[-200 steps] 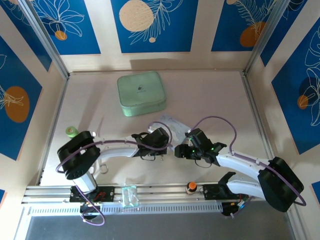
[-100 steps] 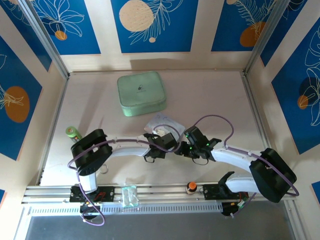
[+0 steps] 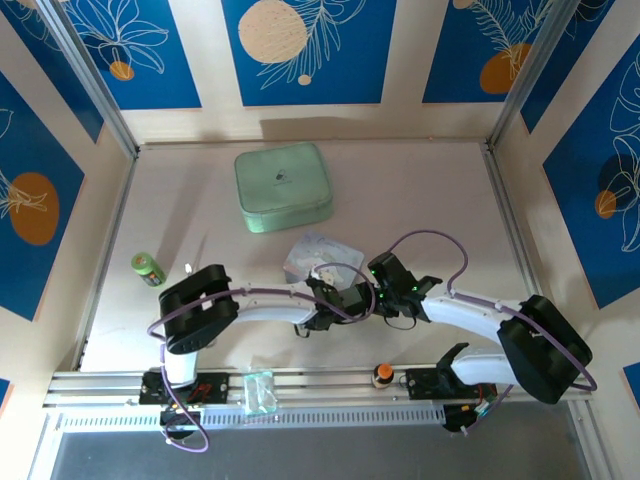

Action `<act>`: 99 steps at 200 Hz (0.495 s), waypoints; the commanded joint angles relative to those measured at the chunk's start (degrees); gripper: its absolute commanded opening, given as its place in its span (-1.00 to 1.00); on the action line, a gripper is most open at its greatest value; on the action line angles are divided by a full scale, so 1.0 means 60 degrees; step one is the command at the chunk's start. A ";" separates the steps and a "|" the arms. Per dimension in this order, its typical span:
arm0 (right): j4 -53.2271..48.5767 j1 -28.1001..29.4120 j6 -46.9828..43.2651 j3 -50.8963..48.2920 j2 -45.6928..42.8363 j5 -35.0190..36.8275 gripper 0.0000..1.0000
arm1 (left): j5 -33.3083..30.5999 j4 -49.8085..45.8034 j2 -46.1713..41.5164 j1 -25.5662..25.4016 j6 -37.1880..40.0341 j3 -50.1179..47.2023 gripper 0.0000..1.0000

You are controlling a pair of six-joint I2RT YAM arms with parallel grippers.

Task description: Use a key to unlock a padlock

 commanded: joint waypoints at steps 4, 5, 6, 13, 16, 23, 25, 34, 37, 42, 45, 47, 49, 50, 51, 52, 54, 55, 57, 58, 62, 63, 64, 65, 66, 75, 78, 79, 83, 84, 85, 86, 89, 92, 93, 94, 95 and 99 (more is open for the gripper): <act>0.0458 -0.0023 0.0202 0.0113 0.0405 0.0290 0.11 | -0.0019 -0.0538 0.0394 -0.0411 -0.0227 0.0225 -0.47; 0.0460 -0.0019 0.0203 0.0113 0.0411 0.0292 0.11 | -0.0039 -0.0565 0.0416 -0.0426 -0.0232 0.0244 -0.47; 0.0461 -0.0017 0.0203 0.0113 0.0407 0.0285 0.11 | -0.0056 -0.0594 0.0434 -0.0441 -0.0242 0.0260 -0.47; 0.0504 -0.0001 0.0218 0.0085 0.0419 0.0273 0.11 | -0.0149 -0.0734 0.0526 -0.0526 -0.0309 0.0386 -0.45; 0.0505 -0.0001 0.0218 0.0084 0.0441 0.0254 0.12 | -0.0137 -0.0764 0.0555 -0.0552 -0.0320 0.0406 -0.44; 0.0522 -0.0001 0.0233 0.0084 0.0459 0.0236 0.12 | -0.0009 -0.0654 0.0556 -0.0575 -0.0325 0.0391 -0.32; 0.0524 0.0003 0.0226 0.0084 0.0453 0.0228 0.12 | 0.0024 -0.0586 0.0537 -0.0573 -0.0318 0.0360 -0.29; 0.0555 0.0000 0.0219 0.0091 0.0483 0.0206 0.12 | 0.0149 -0.0183 0.0399 -0.0599 -0.0325 0.0119 -0.26; 0.0552 -0.0001 0.0215 0.0098 0.0498 0.0206 0.12 | 0.0182 -0.0084 0.0336 -0.0606 -0.0333 0.0032 -0.25; 0.0542 -0.0001 0.0204 0.0113 0.0507 0.0219 0.12 | 0.0225 0.0106 0.0274 -0.0610 -0.0338 -0.0071 -0.25; 0.0541 -0.0001 0.0211 0.0124 0.0518 0.0228 0.12 | 0.0252 0.0167 0.0229 -0.0627 -0.0345 -0.0096 -0.25; 0.0537 -0.0001 0.0216 0.0127 0.0519 0.0233 0.12 | 0.0254 0.0187 0.0221 -0.0619 -0.0341 -0.0102 -0.25; 0.0543 -0.0001 0.0218 0.0128 0.0527 0.0235 0.12 | 0.0250 0.0203 0.0219 -0.0625 -0.0351 -0.0115 -0.25; 0.0546 -0.0001 0.0218 0.0128 0.0530 0.0235 0.12 | 0.0257 0.0201 0.0219 -0.0628 -0.0353 -0.0109 -0.25; 0.0555 -0.0001 0.0218 0.0121 0.0540 0.0235 0.12 | 0.0261 0.0192 0.0226 -0.0630 -0.0354 -0.0107 -0.26; 0.0560 -0.0001 0.0218 0.0124 0.0537 0.0235 0.12 | 0.0255 0.0188 0.0229 -0.0638 -0.0347 -0.0098 -0.26; 0.0563 -0.0001 0.0218 0.0116 0.0542 0.0235 0.12 | 0.0247 0.0163 0.0236 -0.0652 -0.0353 -0.0066 -0.26; 0.0556 -0.0001 0.0218 0.0115 0.0545 0.0235 0.12 | 0.0241 0.0144 0.0249 -0.0656 -0.0346 -0.0056 -0.26; 0.0559 -0.0008 0.0218 0.0114 0.0563 0.0235 0.12 | 0.0225 0.0108 0.0266 -0.0667 -0.0345 -0.0022 -0.28; 0.0561 -0.0004 0.0218 0.0114 0.0563 0.0235 0.12 | 0.0223 0.0095 0.0272 -0.0679 -0.0343 -0.0005 -0.29; 0.0572 -0.0003 0.0218 0.0127 0.0579 0.0235 0.12 | 0.0196 -0.0032 0.0322 -0.0702 -0.0371 0.0073 -0.35; 0.0576 -0.0002 0.0218 0.0120 0.0578 0.0235 0.12 | 0.0194 -0.0063 0.0329 -0.0711 -0.0385 0.0094 -0.36; 0.0570 -0.0001 0.0218 0.0117 0.0586 0.0235 0.12 | 0.0178 -0.0086 0.0340 -0.0715 -0.0392 0.0127 -0.37; 0.0574 -0.0001 0.0218 0.0115 0.0589 0.0235 0.12 | 0.0169 -0.0120 0.0359 -0.0725 -0.0395 0.0151 -0.38; 0.0577 -0.0001 0.0218 0.0114 0.0598 0.0235 0.12 | 0.0158 -0.0136 0.0377 -0.0737 -0.0397 0.0177 -0.39; 0.0621 0.0001 0.0231 0.0113 0.0632 0.0199 0.12 | 0.0132 -0.0379 0.0468 -0.0851 -0.0474 0.0341 -0.41; 0.0619 0.0000 0.0240 0.0113 0.0636 0.0192 0.12 | 0.0119 -0.0441 0.0497 -0.0884 -0.0520 0.0375 -0.40; 0.0621 0.0000 0.0244 0.0106 0.0644 0.0192 0.12 | 0.0118 -0.0451 0.0504 -0.0897 -0.0540 0.0377 -0.39; 0.0629 0.0013 0.0251 0.0095 0.0659 0.0204 0.12 | 0.0138 -0.0474 0.0529 -0.0948 -0.0594 0.0393 -0.36; 0.0633 0.0014 0.0257 0.0097 0.0655 0.0205 0.12 | 0.0142 -0.0467 0.0528 -0.0966 -0.0606 0.0401 -0.35; 0.0635 0.0014 0.0259 0.0090 0.0653 0.0205 0.12 | 0.0159 -0.0457 0.0527 -0.0982 -0.0612 0.0397 -0.34; 0.0636 0.0014 0.0268 0.0087 0.0652 0.0205 0.12 | 0.0168 -0.0459 0.0526 -0.0997 -0.0623 0.0396 -0.33; 0.0650 0.0014 0.0276 0.0077 0.0659 0.0206 0.12 | 0.0203 -0.0440 0.0550 -0.1043 -0.0635 0.0387 -0.27; 0.0659 0.0014 0.0284 0.0063 0.0660 0.0206 0.12 | 0.0245 -0.0422 0.0555 -0.1073 -0.0641 0.0377 -0.15; 0.0670 0.0014 0.0280 0.0059 0.0655 0.0206 0.13 | 0.0262 -0.0419 0.0548 -0.1079 -0.0644 0.0378 -0.10; 0.0676 0.0021 0.0286 0.0057 0.0661 0.0206 0.13 | 0.0278 -0.0418 0.0544 -0.1090 -0.0661 0.0371 -0.06; 0.0679 0.0018 0.0289 0.0056 0.0656 0.0206 0.13 | 0.0293 -0.0403 0.0550 -0.1095 -0.0669 0.0368 -0.02; 0.0684 0.0014 0.0300 0.0042 0.0652 0.0206 0.13 | 0.0329 -0.0368 0.0555 -0.1125 -0.0689 0.0338 0.11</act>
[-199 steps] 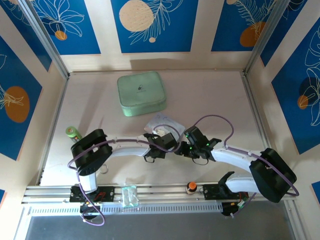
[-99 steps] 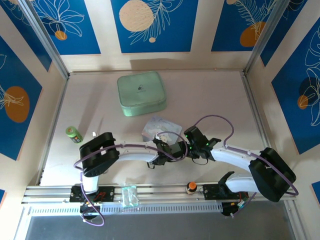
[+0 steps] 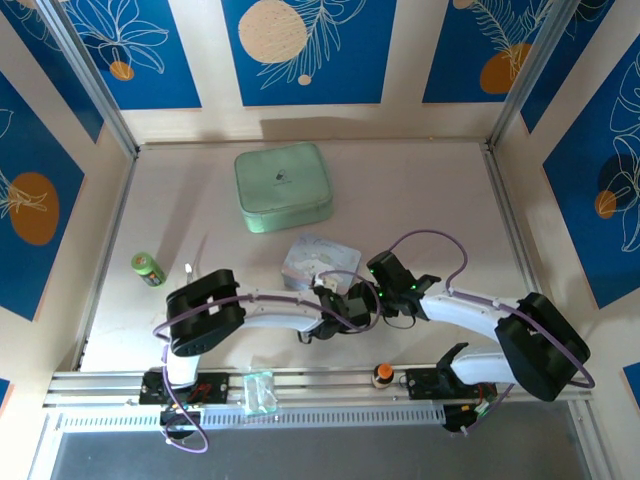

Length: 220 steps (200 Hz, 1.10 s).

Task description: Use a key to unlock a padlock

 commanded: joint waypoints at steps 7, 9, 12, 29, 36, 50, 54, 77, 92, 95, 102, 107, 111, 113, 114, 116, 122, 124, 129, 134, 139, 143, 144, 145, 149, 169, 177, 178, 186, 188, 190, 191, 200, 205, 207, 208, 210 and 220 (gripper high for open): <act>0.0731 0.0014 0.0113 -0.0098 0.0470 0.0194 0.13 | 0.0893 0.0073 0.0218 -0.0560 -0.0173 0.0060 0.22; 0.0737 0.0014 0.0109 -0.0098 0.0478 0.0206 0.13 | 0.0907 0.0078 0.0201 -0.0567 -0.0168 0.0059 0.23; 0.0733 0.0014 0.0123 -0.0098 0.0482 0.0209 0.13 | 0.0941 0.0081 0.0174 -0.0576 -0.0185 0.0045 0.23; 0.0685 -0.0001 0.0158 -0.0084 0.0517 0.0250 0.13 | 0.1045 0.0308 -0.0209 -0.0598 -0.0193 -0.0159 0.28; 0.0684 -0.0001 0.0170 -0.0073 0.0525 0.0239 0.13 | 0.1066 0.0357 -0.0378 -0.0599 -0.0220 -0.0236 0.30; 0.0793 0.0041 0.0146 -0.0133 0.0423 0.0237 0.13 | 0.1138 0.0505 -0.0709 -0.0584 -0.0161 -0.0330 0.34; 0.0812 0.0056 0.0146 -0.0153 0.0338 0.0259 0.13 | 0.1124 0.0547 -0.0821 -0.0584 -0.0146 -0.0375 0.34; 0.0868 -0.0010 0.0217 -0.0314 -0.0003 0.0280 0.13 | 0.0866 0.0837 -0.1308 -0.0588 -0.0024 -0.0635 0.13; 0.0808 -0.0085 0.0183 -0.0296 -0.0055 0.0164 0.13 | 0.0762 0.0135 -0.1066 -0.0611 -0.0285 -0.0261 0.02; 0.0775 -0.0081 0.0169 -0.0279 -0.0048 0.0153 0.13 | 0.0769 0.0064 -0.1007 -0.0624 -0.0300 -0.0209 0.02; 0.0706 -0.0088 0.0159 -0.0246 -0.0033 0.0151 0.13 | 0.0794 -0.0041 -0.0901 -0.0674 -0.0335 -0.0141 0.00; 0.0697 -0.0088 0.0147 -0.0234 -0.0034 0.0137 0.14 | 0.0823 -0.0058 -0.0834 -0.0711 -0.0370 -0.0120 -0.01; 0.0679 -0.0088 0.0173 -0.0234 -0.0020 0.0125 0.13 | 0.0873 -0.0022 -0.0801 -0.0739 -0.0373 -0.0129 -0.01; 0.0680 -0.0088 0.0164 -0.0231 -0.0018 0.0123 0.13 | 0.0895 -0.0008 -0.0786 -0.0751 -0.0375 -0.0131 -0.01; 0.0682 -0.0081 0.0177 -0.0231 -0.0018 0.0122 0.13 | 0.0913 -0.0008 -0.0781 -0.0770 -0.0383 -0.0132 -0.01; 0.0681 -0.0076 0.0187 -0.0230 -0.0025 0.0118 0.13 | 0.0942 -0.0008 -0.0766 -0.0784 -0.0396 -0.0125 -0.01; 0.0691 -0.0074 0.0216 -0.0245 -0.0004 0.0114 0.13 | 0.0997 0.0013 -0.0735 -0.0848 -0.0457 -0.0116 -0.01; 0.0679 -0.0081 0.0219 -0.0245 -0.0003 0.0109 0.14 | 0.1003 0.0019 -0.0733 -0.0877 -0.0473 -0.0117 -0.01; 0.0677 -0.0074 0.0233 -0.0245 -0.0003 0.0107 0.13 | 0.1039 0.0056 -0.0730 -0.0938 -0.0481 -0.0117 -0.01; 0.0685 -0.0074 0.0248 -0.0252 -0.0015 0.0119 0.13 | 0.1063 0.0071 -0.0729 -0.1003 -0.0510 -0.0116 -0.01; 0.0681 -0.0063 0.0270 -0.0259 -0.0010 0.0114 0.13 | 0.1040 0.0048 -0.0721 -0.1046 -0.0509 -0.0074 -0.01; 0.0677 -0.0067 0.0276 -0.0259 -0.0004 0.0123 0.13 | 0.1003 -0.0001 -0.0725 -0.1086 -0.0516 -0.0040 -0.01; 0.0681 -0.0063 0.0277 -0.0259 -0.0003 0.0122 0.13 | 0.0989 -0.0020 -0.0714 -0.1106 -0.0519 -0.0020 -0.01; 0.0683 -0.0061 0.0278 -0.0267 -0.0003 0.0122 0.14 | 0.0990 -0.0036 -0.0709 -0.1108 -0.0521 -0.0010 -0.01; 0.0694 -0.0059 0.0278 -0.0272 -0.0012 0.0122 0.13 | 0.0959 -0.0110 -0.0690 -0.1131 -0.0505 0.0058 -0.01; 0.0676 -0.0018 0.0292 -0.0259 -0.0028 0.0151 0.13 | 0.0850 -0.0233 -0.0674 -0.1218 -0.0475 0.0232 -0.01; 0.0689 0.0034 0.0266 -0.0273 -0.0096 0.0176 0.13 | 0.0867 -0.0104 -0.0738 -0.1221 -0.0464 0.0177 0.00; 0.0687 0.0046 0.0264 -0.0274 -0.0108 0.0178 0.13 | 0.0862 -0.0085 -0.0750 -0.1217 -0.0464 0.0169 0.00; 0.0706 0.0139 0.0228 -0.0310 -0.0243 0.0247 0.13 | 0.0876 0.0152 -0.0907 -0.1189 -0.0368 0.0033 0.00; 0.0719 0.0173 0.0203 -0.0327 -0.0298 0.0270 0.13 | 0.0866 0.0211 -0.0977 -0.1178 -0.0355 -0.0014 0.00; 0.0737 0.0204 0.0186 -0.0339 -0.0363 0.0291 0.13 | 0.0860 0.0270 -0.1046 -0.1161 -0.0330 -0.0073 0.01; 0.0733 0.0219 0.0181 -0.0358 -0.0381 0.0301 0.13 | 0.0845 0.0299 -0.1080 -0.1150 -0.0324 -0.0095 0.01; 0.0745 0.0351 0.0106 -0.0440 -0.0746 0.0390 0.14 | 0.0705 0.0557 -0.1522 -0.1105 -0.0128 -0.0321 0.11; 0.0756 0.0432 0.0076 -0.0505 -0.1002 0.0441 0.16 | 0.0567 0.0708 -0.1861 -0.1097 0.0034 -0.0482 0.23; 0.0754 0.0459 0.0055 -0.0537 -0.1110 0.0465 0.18 | 0.0514 0.0768 -0.2014 -0.1078 0.0078 -0.0542 0.27; 0.0756 0.0471 0.0042 -0.0559 -0.1172 0.0469 0.19 | 0.0481 0.0797 -0.2091 -0.1065 0.0108 -0.0586 0.31; 0.0765 0.0498 0.0014 -0.0583 -0.1284 0.0465 0.20 | 0.0431 0.0867 -0.2259 -0.1045 0.0159 -0.0652 0.38; 0.0673 0.0607 -0.0125 -0.0671 -0.1853 0.0372 0.34 | 0.0231 0.1250 -0.3173 -0.0892 0.0423 -0.1069 0.89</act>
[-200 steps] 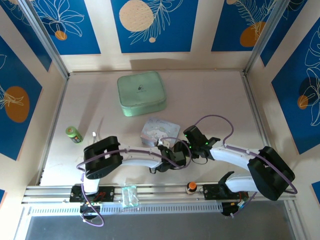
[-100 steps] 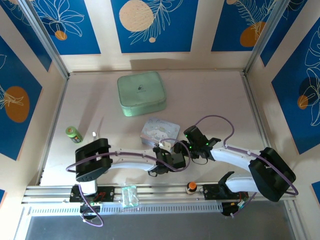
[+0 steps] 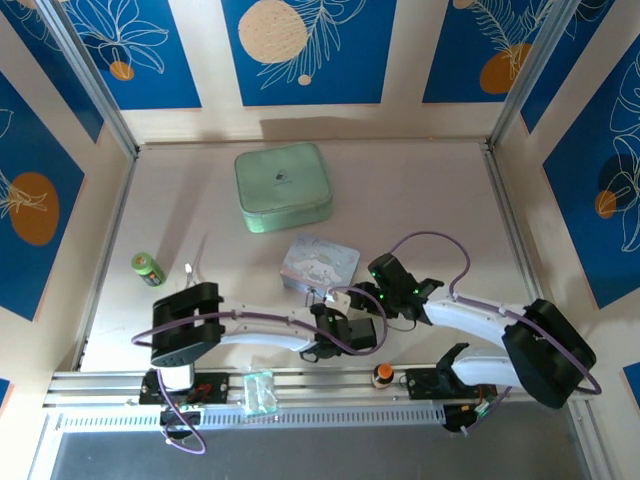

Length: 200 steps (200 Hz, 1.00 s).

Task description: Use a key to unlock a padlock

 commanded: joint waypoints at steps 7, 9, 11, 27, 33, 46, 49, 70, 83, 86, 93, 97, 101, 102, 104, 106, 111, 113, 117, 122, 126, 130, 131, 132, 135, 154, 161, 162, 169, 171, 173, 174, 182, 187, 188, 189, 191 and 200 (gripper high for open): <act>0.0171 0.0345 -0.0306 -0.0248 -0.1408 0.0167 0.44 | -0.0591 0.0973 -0.2572 0.0380 0.0670 -0.0993 0.99; 0.0096 0.0360 -0.0306 -0.0245 -0.1518 0.0164 0.56 | -0.0562 0.1090 -0.2784 0.0445 0.0719 -0.1103 0.99; 0.0004 0.0378 -0.0299 -0.0240 -0.1612 0.0156 0.69 | -0.0525 0.1218 -0.2987 0.0516 0.0775 -0.1219 0.99; -0.0608 0.0719 -0.0319 -0.0156 -0.2520 0.0274 0.80 | 0.0350 0.2443 -0.4536 0.1268 0.1269 -0.2235 0.99; -0.0755 0.0922 -0.0340 -0.0152 -0.2834 0.0386 0.79 | 0.0775 0.2920 -0.5136 0.1618 0.1315 -0.2657 0.99; -0.1012 0.1346 -0.0375 -0.0054 -0.3297 0.0475 0.71 | 0.1806 0.3852 -0.6225 0.2456 0.1316 -0.3566 0.99; -0.1101 0.1474 -0.0319 -0.0027 -0.3359 0.0548 0.69 | 0.2041 0.4004 -0.6437 0.2674 0.1316 -0.3744 0.99; -0.1290 0.2367 -0.0111 0.0290 -0.3244 0.1016 0.55 | 0.2891 0.4099 -0.7335 0.3781 0.1361 -0.4391 0.99; -0.1153 0.2845 -0.0035 0.0574 -0.2694 0.1130 0.50 | 0.2971 0.3888 -0.7611 0.4135 0.1375 -0.4595 0.99; -0.1133 0.2936 -0.0040 0.0677 -0.2495 0.1152 0.49 | 0.3000 0.3906 -0.7661 0.4206 0.1375 -0.4662 0.99; -0.1145 0.3133 -0.0069 0.0979 -0.1892 0.1195 0.48 | 0.3065 0.3965 -0.7768 0.4354 0.1393 -0.4823 0.99; -0.1211 0.3232 -0.0091 0.1193 -0.1547 0.1240 0.46 | 0.3083 0.4021 -0.7825 0.4440 0.1371 -0.4903 0.99; -0.1276 0.3319 -0.0111 0.1416 -0.1134 0.1296 0.45 | 0.3097 0.4037 -0.7863 0.4529 0.1334 -0.4997 0.99; -0.1284 0.3341 -0.0123 0.1465 -0.1040 0.1301 0.45 | 0.3099 0.4050 -0.7873 0.4553 0.1311 -0.5012 0.99; -0.1304 0.3387 -0.0143 0.1575 -0.0840 0.1326 0.44 | 0.3107 0.4049 -0.7889 0.4608 0.1263 -0.5064 0.99; -0.1313 0.3428 -0.0163 0.1695 -0.0648 0.1347 0.43 | 0.3124 0.4038 -0.7922 0.4655 0.1226 -0.5099 0.99; -0.1333 0.3507 -0.0226 0.1959 -0.0184 0.1389 0.42 | 0.3165 0.4081 -0.7978 0.4772 0.1155 -0.5182 0.99; -0.1346 0.3520 -0.0227 0.2065 -0.0008 0.1407 0.42 | 0.3182 0.4097 -0.8003 0.4813 0.1140 -0.5216 0.99; -0.1388 0.3565 -0.0186 0.2304 0.0362 0.1468 0.41 | 0.3220 0.4133 -0.8065 0.4884 0.1128 -0.5296 0.99; -0.1407 0.3579 -0.0146 0.2465 0.0707 0.1502 0.40 | 0.3255 0.4205 -0.8134 0.4949 0.1126 -0.5369 0.99; -0.1392 0.3559 -0.0124 0.2595 0.0981 0.1495 0.40 | 0.3275 0.4214 -0.8166 0.4996 0.1118 -0.5392 0.99; -0.1337 0.3541 -0.0132 0.2714 0.1194 0.1484 0.39 | 0.3289 0.4198 -0.8196 0.5027 0.1123 -0.5403 0.99; -0.1321 0.3540 -0.0126 0.2744 0.1260 0.1497 0.39 | 0.3290 0.4182 -0.8208 0.5029 0.1124 -0.5406 0.99; -0.1299 0.3535 -0.0111 0.2785 0.1364 0.1515 0.39 | 0.3290 0.4174 -0.8215 0.5023 0.1132 -0.5407 0.99; -0.1292 0.3520 -0.0059 0.2854 0.1514 0.1559 0.39 | 0.3278 0.4149 -0.8231 0.5031 0.1154 -0.5395 0.99; -0.1339 0.3497 -0.0092 0.3282 0.2269 0.1712 0.39 | 0.3235 0.3928 -0.8292 0.5046 0.1188 -0.5399 0.99; -0.1318 0.3479 -0.0112 0.3389 0.2533 0.1682 0.38 | 0.3206 0.3921 -0.8348 0.5042 0.1159 -0.5454 0.99; -0.1312 0.3479 -0.0116 0.3396 0.2566 0.1669 0.39 | 0.3205 0.3926 -0.8358 0.5044 0.1150 -0.5460 0.99; -0.1218 0.3438 -0.0162 0.3471 0.2814 0.1552 0.38 | 0.3190 0.3955 -0.8391 0.5037 0.1121 -0.5526 0.99; -0.1207 0.3448 -0.0175 0.3487 0.2862 0.1543 0.38 | 0.3192 0.3978 -0.8406 0.5040 0.1106 -0.5544 0.99; -0.1204 0.3450 -0.0178 0.3509 0.2940 0.1526 0.38 | 0.3189 0.3984 -0.8417 0.5045 0.1092 -0.5566 0.99; -0.1196 0.3443 -0.0186 0.3515 0.2975 0.1518 0.38 | 0.3189 0.3994 -0.8422 0.5046 0.1087 -0.5575 0.99; -0.1196 0.3442 -0.0229 0.3608 0.3208 0.1479 0.37 | 0.3188 0.4050 -0.8441 0.5046 0.1048 -0.5633 0.99; -0.1214 0.3452 -0.0250 0.3649 0.3322 0.1493 0.37 | 0.3188 0.4099 -0.8461 0.5045 0.1017 -0.5669 0.99; -0.1216 0.3459 -0.0251 0.3651 0.3342 0.1495 0.36 | 0.3188 0.4103 -0.8465 0.5046 0.1013 -0.5677 0.99; -0.1224 0.3455 -0.0259 0.3659 0.3366 0.1503 0.36 | 0.3188 0.4105 -0.8468 0.5046 0.1003 -0.5682 0.99; -0.1230 0.3452 -0.0265 0.3669 0.3392 0.1501 0.36 | 0.3188 0.4122 -0.8462 0.5039 0.0989 -0.5696 0.99; -0.1198 0.3447 -0.0301 0.3658 0.3496 0.1497 0.34 | 0.3214 0.4200 -0.8460 0.5046 0.0945 -0.5761 0.99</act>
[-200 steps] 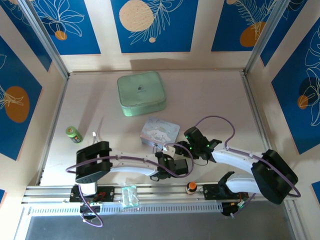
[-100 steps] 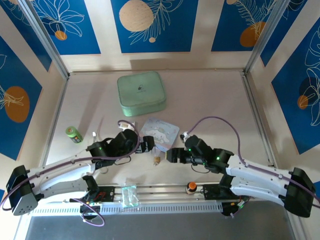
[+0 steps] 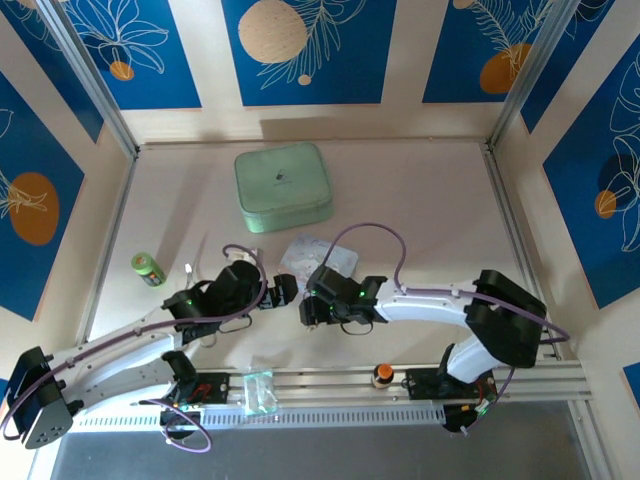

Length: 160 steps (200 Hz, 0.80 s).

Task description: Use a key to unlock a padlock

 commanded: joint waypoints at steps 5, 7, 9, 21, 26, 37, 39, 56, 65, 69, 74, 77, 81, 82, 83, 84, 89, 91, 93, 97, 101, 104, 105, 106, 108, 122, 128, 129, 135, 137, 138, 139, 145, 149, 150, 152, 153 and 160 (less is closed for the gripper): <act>-0.0023 -0.0059 -0.0158 0.0215 0.0384 0.0121 0.33 | 0.0175 0.0277 -0.0122 0.0096 -0.0122 -0.0298 0.99; 0.0007 -0.0082 -0.0157 0.0199 0.0401 0.0106 0.33 | 0.0186 0.0306 -0.0119 0.0096 -0.0135 -0.0310 0.99; 0.0047 -0.0092 -0.0153 0.0176 0.0409 0.0072 0.32 | 0.0192 0.0335 -0.0107 0.0096 -0.0138 -0.0324 0.99; 0.0371 -0.0161 -0.0174 0.0001 0.0470 -0.0209 0.27 | 0.0198 0.0423 -0.0077 0.0086 -0.0166 -0.0408 0.99; 0.0525 -0.0174 -0.0188 -0.0049 0.0498 -0.0325 0.25 | 0.0194 0.0425 -0.0059 0.0093 -0.0175 -0.0416 0.99; 0.0640 -0.0152 -0.0148 -0.0104 0.0547 -0.0374 0.23 | 0.0166 0.0440 -0.0023 0.0088 -0.0179 -0.0453 0.99; 0.0648 -0.0150 -0.0147 -0.0108 0.0563 -0.0377 0.22 | 0.0154 0.0438 -0.0014 0.0094 -0.0182 -0.0458 0.99; 0.0725 -0.0139 -0.0063 -0.0120 0.0695 -0.0366 0.19 | 0.0093 0.0470 -0.0010 0.0096 -0.0186 -0.0515 0.99; 0.0817 -0.0128 -0.0058 -0.0114 0.0772 -0.0423 0.17 | 0.0079 0.0481 -0.0003 0.0094 -0.0184 -0.0519 0.99; 0.0826 -0.0105 -0.0064 -0.0094 0.0805 -0.0444 0.17 | 0.0066 0.0480 -0.0003 0.0096 -0.0183 -0.0519 0.99; 0.0794 -0.0072 -0.0067 -0.0050 0.0881 -0.0427 0.15 | 0.0037 0.0446 -0.0006 0.0095 -0.0175 -0.0519 0.99; 0.0757 -0.0051 -0.0062 -0.0012 0.0908 -0.0396 0.15 | 0.0021 0.0420 -0.0007 0.0090 -0.0170 -0.0508 0.99; 0.0671 -0.0013 -0.0073 0.0036 0.0982 -0.0348 0.13 | 0.0005 0.0398 -0.0010 0.0095 -0.0169 -0.0504 0.99; 0.0646 -0.0007 -0.0073 0.0046 0.0990 -0.0336 0.12 | -0.0003 0.0388 -0.0003 0.0095 -0.0161 -0.0504 0.99; 0.0627 0.0002 -0.0073 0.0066 0.0994 -0.0323 0.12 | -0.0007 0.0384 -0.0007 0.0096 -0.0165 -0.0504 0.99; 0.0602 0.0015 -0.0074 0.0076 0.1011 -0.0302 0.12 | -0.0016 0.0381 -0.0009 0.0096 -0.0167 -0.0504 0.99; 0.0474 0.0077 -0.0074 0.0124 0.1085 -0.0212 0.10 | -0.0039 0.0347 -0.0014 0.0094 -0.0165 -0.0502 0.99; 0.0427 0.0102 -0.0074 0.0154 0.1115 -0.0175 0.09 | -0.0047 0.0331 -0.0022 0.0088 -0.0168 -0.0500 0.99; 0.0372 0.0112 -0.0074 0.0173 0.1145 -0.0155 0.08 | -0.0053 0.0315 -0.0028 0.0090 -0.0168 -0.0500 0.99; 0.0289 0.0155 -0.0074 0.0189 0.1192 -0.0099 0.06 | -0.0066 0.0318 -0.0033 0.0096 -0.0169 -0.0504 0.99; 0.0227 0.0187 -0.0062 0.0205 0.1224 -0.0058 0.03 | -0.0080 0.0303 -0.0044 0.0090 -0.0167 -0.0504 0.99; 0.0203 0.0199 -0.0048 0.0192 0.1253 -0.0049 0.01 | -0.0084 0.0303 -0.0053 0.0095 -0.0168 -0.0517 0.99; 0.0200 0.0208 -0.0039 0.0198 0.1258 -0.0040 0.00 | -0.0084 0.0312 -0.0047 0.0088 -0.0169 -0.0518 0.99; 0.0198 0.0213 -0.0034 0.0186 0.1267 -0.0036 -0.01 | -0.0084 0.0309 -0.0051 0.0092 -0.0169 -0.0518 0.99; 0.0208 0.0220 -0.0024 0.0170 0.1292 -0.0051 -0.02 | -0.0084 0.0314 -0.0043 0.0095 -0.0180 -0.0530 0.99; 0.0419 0.0230 0.0067 -0.0053 0.1309 -0.0154 -0.07 | -0.0113 0.0353 -0.0062 0.0092 -0.0190 -0.0576 0.99; 0.0533 0.0224 0.0119 -0.0144 0.1307 -0.0188 -0.10 | -0.0114 0.0388 -0.0049 0.0087 -0.0212 -0.0592 0.99; 0.0548 0.0221 0.0133 -0.0154 0.1299 -0.0190 -0.11 | -0.0121 0.0391 -0.0052 0.0091 -0.0212 -0.0599 0.99; 0.0661 0.0203 0.0188 -0.0240 0.1289 -0.0228 -0.13 | -0.0128 0.0428 -0.0049 0.0095 -0.0222 -0.0614 0.99; 0.0705 0.0214 0.0200 -0.0270 0.1272 -0.0264 -0.14 | -0.0139 0.0435 -0.0053 0.0092 -0.0226 -0.0620 0.99; 0.0722 0.0208 0.0203 -0.0283 0.1267 -0.0265 -0.14 | -0.0141 0.0444 -0.0047 0.0094 -0.0234 -0.0621 0.99; 0.0745 0.0206 0.0218 -0.0296 0.1264 -0.0273 -0.14 | -0.0142 0.0448 -0.0043 0.0095 -0.0238 -0.0621 0.99; 0.0873 0.0178 0.0263 -0.0394 0.1208 -0.0336 -0.17 | -0.0154 0.0458 -0.0036 0.0096 -0.0244 -0.0636 0.99; 0.0974 0.0166 0.0305 -0.0474 0.1158 -0.0374 -0.18 | -0.0157 0.0487 -0.0026 0.0096 -0.0238 -0.0636 0.99; 0.1011 0.0162 0.0321 -0.0494 0.1144 -0.0386 -0.19 | -0.0157 0.0492 -0.0018 0.0089 -0.0232 -0.0636 0.99; 0.1067 0.0141 0.0322 -0.0539 0.1122 -0.0409 -0.20 | -0.0158 0.0506 -0.0005 0.0094 -0.0229 -0.0640 0.99; 0.1093 0.0143 0.0329 -0.0563 0.1104 -0.0425 -0.20 | -0.0158 0.0501 -0.0001 0.0088 -0.0228 -0.0631 0.99; 0.1311 0.0082 0.0386 -0.0714 0.0982 -0.0508 -0.23 | -0.0169 0.0531 0.0038 0.0096 -0.0180 -0.0608 0.99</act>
